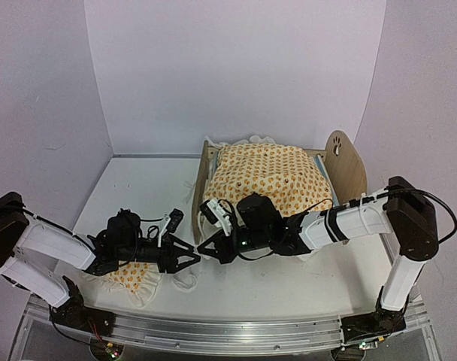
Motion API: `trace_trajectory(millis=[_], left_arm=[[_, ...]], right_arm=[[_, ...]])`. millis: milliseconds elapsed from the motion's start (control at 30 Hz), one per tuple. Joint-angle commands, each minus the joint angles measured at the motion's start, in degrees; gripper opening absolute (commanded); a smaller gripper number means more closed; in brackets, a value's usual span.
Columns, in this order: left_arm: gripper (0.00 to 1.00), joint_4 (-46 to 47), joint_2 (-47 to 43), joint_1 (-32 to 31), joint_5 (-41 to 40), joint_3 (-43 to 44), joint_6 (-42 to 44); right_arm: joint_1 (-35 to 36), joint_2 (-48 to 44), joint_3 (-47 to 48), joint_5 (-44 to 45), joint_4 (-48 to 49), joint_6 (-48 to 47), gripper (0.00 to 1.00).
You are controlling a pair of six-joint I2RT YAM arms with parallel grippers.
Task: Set up the pet bed
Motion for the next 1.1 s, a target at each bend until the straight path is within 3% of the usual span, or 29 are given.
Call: trace_trajectory(millis=[0, 133, 267, 500, 567, 667, 733, 833, 900, 1067], left_arm=[[0.54, 4.9, 0.0, 1.1, 1.2, 3.0, 1.4], [0.61, 4.7, -1.3, 1.7, -0.1, 2.2, 2.4], [0.60, 4.7, -0.1, 1.7, 5.8, 2.8, 5.4], [0.33, 4.8, 3.3, 3.7, 15.4, 4.8, 5.4], [0.16, 4.8, 3.8, 4.0, 14.3, 4.8, 5.1], [0.03, 4.3, 3.2, 4.7, 11.3, 4.0, 4.4], [0.00, 2.9, 2.8, 4.9, 8.6, 3.9, 3.7], [0.00, -0.4, 1.2, 5.0, 1.6, 3.7, 1.2], [0.00, -0.8, -0.4, 4.9, -1.3, 3.0, -0.7], [0.00, -4.4, -6.0, 4.9, -12.3, 1.1, -4.3]], right_arm=[[0.0, 0.0, 2.0, -3.6, 1.5, -0.4, 0.00], [0.0, -0.2, 1.8, -4.1, 1.5, -0.4, 0.00], [0.1, -0.2, 2.0, -5.8, 1.5, -0.4, 0.00], [-0.3, -0.7, 2.1, -5.3, 1.5, -0.2, 0.00], [-0.4, -0.7, 2.2, -5.2, 1.5, -0.1, 0.00], [-0.9, -0.8, 2.3, -4.3, 1.4, 0.5, 0.00], [-1.2, -1.1, 2.5, -1.2, 1.0, 1.5, 0.00], [-1.5, -0.7, 4.2, 9.2, -2.4, 3.2, 0.30], [-1.5, 1.3, 6.4, 13.7, -3.3, 4.1, 0.44], [-1.4, 4.0, 9.4, 19.8, -5.7, 5.2, 0.56]])
